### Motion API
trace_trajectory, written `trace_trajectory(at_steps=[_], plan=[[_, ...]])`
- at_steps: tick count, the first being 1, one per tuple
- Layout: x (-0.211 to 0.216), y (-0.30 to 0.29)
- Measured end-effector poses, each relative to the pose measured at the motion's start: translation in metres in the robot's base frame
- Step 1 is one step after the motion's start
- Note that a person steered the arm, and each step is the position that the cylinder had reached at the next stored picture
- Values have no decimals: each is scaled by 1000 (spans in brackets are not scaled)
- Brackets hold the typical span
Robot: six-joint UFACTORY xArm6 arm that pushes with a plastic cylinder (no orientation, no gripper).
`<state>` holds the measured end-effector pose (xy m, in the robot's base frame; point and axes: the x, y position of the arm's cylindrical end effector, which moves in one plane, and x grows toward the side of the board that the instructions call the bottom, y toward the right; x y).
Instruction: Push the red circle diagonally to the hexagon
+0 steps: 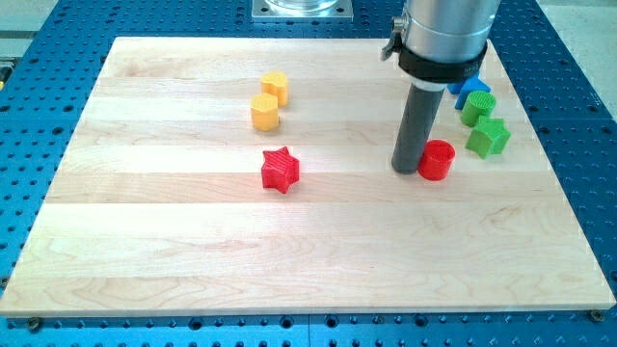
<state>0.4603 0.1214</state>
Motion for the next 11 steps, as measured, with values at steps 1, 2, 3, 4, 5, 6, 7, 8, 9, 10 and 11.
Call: trace_trajectory(at_steps=[1,2,3,4,5,6,7,8,9,10,11], plan=[[-4,16],[-7,48],[-7,42],[-64,38],[-71,46],[-37,66],[-36,66],[-34,66],[-32,33],[-21,31],[-20,59]])
